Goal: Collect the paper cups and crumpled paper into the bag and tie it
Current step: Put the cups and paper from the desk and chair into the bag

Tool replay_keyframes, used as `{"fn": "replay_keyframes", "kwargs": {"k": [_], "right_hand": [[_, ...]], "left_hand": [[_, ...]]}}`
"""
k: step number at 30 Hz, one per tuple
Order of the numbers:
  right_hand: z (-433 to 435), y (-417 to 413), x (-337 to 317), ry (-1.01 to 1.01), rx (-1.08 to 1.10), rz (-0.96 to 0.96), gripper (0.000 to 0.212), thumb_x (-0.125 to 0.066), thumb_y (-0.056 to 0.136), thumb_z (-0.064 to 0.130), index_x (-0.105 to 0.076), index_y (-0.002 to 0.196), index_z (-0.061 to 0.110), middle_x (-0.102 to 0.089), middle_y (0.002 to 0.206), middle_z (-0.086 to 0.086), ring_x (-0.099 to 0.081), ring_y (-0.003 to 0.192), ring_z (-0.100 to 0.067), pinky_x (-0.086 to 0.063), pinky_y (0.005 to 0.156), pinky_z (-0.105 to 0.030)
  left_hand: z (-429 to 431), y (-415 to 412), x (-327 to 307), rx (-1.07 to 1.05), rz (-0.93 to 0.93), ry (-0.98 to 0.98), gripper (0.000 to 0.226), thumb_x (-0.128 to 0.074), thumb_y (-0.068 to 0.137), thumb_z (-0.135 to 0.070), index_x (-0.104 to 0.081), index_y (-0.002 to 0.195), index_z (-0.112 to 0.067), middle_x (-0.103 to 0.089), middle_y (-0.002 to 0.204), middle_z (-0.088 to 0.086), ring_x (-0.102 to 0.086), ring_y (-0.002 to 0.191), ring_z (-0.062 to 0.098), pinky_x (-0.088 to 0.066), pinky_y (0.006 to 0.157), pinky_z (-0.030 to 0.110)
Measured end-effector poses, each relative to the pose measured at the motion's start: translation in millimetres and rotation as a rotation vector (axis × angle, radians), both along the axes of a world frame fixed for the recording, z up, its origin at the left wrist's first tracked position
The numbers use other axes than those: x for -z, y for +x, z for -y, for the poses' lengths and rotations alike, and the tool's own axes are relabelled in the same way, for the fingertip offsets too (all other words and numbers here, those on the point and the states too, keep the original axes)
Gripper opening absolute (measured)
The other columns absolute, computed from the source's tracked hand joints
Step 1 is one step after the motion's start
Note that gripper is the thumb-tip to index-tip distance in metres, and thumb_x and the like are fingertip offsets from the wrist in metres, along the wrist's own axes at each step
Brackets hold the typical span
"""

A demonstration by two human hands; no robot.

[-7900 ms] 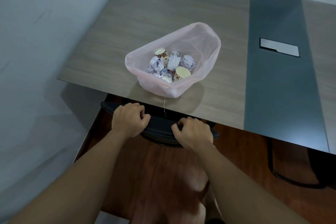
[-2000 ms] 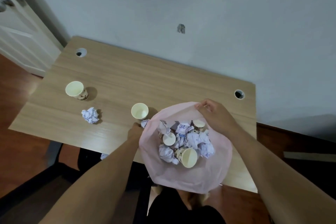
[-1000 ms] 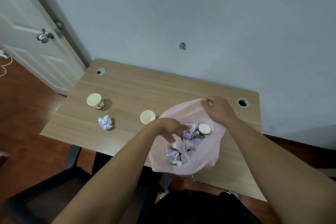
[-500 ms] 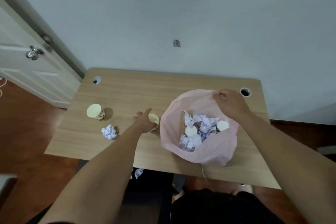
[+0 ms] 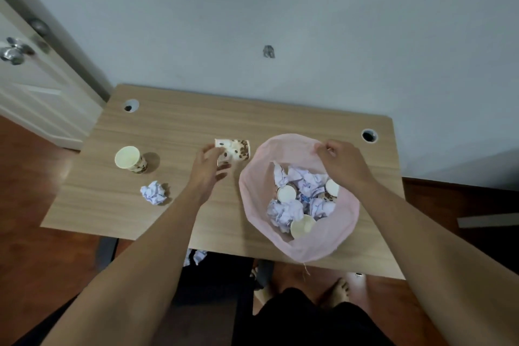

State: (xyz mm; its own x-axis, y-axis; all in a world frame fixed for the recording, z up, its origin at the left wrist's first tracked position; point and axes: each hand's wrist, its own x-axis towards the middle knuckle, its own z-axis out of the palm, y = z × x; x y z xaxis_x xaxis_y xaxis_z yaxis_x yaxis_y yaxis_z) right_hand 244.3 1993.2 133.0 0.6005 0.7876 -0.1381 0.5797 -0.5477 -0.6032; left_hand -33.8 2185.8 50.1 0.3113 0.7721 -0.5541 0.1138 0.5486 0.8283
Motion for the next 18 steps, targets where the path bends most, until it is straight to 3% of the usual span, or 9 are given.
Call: {"fn": "replay_keyframes", "kwargs": {"k": [4, 6, 9, 11, 14, 18], "right_hand": [[-5.8, -6.4, -2.7, 0.006, 0.048, -0.032, 0.038, -0.055, 0.11, 0.041, -0.079, 0.096, 0.015, -0.075, 0.093, -0.005, -0.067, 0.095, -0.029, -0.039, 0.075, -0.034], [-8.4, -11.3, -7.1, 0.016, 0.051, -0.045, 0.037, -0.056, 0.109, 0.041, -0.08, 0.097, 0.017, -0.075, 0.094, -0.004, -0.066, 0.095, -0.027, -0.038, 0.076, -0.034], [-9.2, -17.3, -13.1, 0.039, 0.052, -0.094, 0.032, -0.056, 0.109, 0.041, -0.08, 0.096, 0.025, -0.075, 0.095, 0.002, -0.065, 0.097, -0.02, -0.039, 0.078, -0.031], [-8.0, -20.5, -15.5, 0.051, 0.049, -0.112, 0.029, -0.056, 0.109, 0.042, -0.079, 0.094, 0.033, -0.076, 0.098, 0.006, -0.066, 0.098, -0.016, -0.041, 0.08, -0.03], [-1.3, -25.5, -17.9, 0.059, 0.046, -0.116, 0.03, -0.055, 0.109, 0.043, -0.08, 0.093, 0.037, -0.079, 0.099, 0.008, -0.067, 0.096, -0.015, -0.044, 0.081, -0.032], [15.6, -27.0, -21.7, 0.087, 0.06, -0.117, 0.033, -0.056, 0.109, 0.043, -0.084, 0.099, 0.028, -0.077, 0.089, -0.001, -0.068, 0.087, -0.019, -0.047, 0.077, -0.033]], "left_hand": [[10.7, 13.1, -46.6, 0.402, 0.247, -0.112, 0.052, -0.065, 0.102, -0.04, -0.063, 0.144, -0.009, -0.074, 0.115, 0.012, -0.07, 0.096, 0.025, -0.05, 0.082, 0.036], [25.4, 24.7, -53.9, 0.622, 0.195, -0.109, 0.051, -0.07, 0.099, -0.044, -0.066, 0.139, -0.013, -0.074, 0.117, 0.012, -0.07, 0.097, 0.025, -0.053, 0.082, 0.034], [53.7, 45.8, -50.9, 0.873, -0.039, -0.03, 0.058, -0.077, 0.092, -0.06, -0.067, 0.137, -0.025, -0.075, 0.128, -0.003, -0.077, 0.098, 0.022, -0.058, 0.087, 0.035], [72.1, 58.3, -38.9, 0.902, -0.205, 0.018, 0.068, -0.077, 0.088, -0.068, -0.061, 0.143, -0.031, -0.076, 0.129, -0.008, -0.081, 0.095, 0.019, -0.06, 0.084, 0.033], [88.7, 67.4, -16.6, 0.839, -0.348, 0.073, 0.086, -0.073, 0.086, -0.076, -0.05, 0.154, -0.029, -0.07, 0.139, -0.002, -0.079, 0.1, 0.02, -0.062, 0.083, 0.034], [99.5, 49.6, -8.2, 0.82, -0.435, 0.178, 0.127, -0.062, 0.069, -0.1, -0.033, 0.166, -0.024, -0.052, 0.161, 0.0, -0.059, 0.137, 0.029, -0.053, 0.112, 0.049]]}}
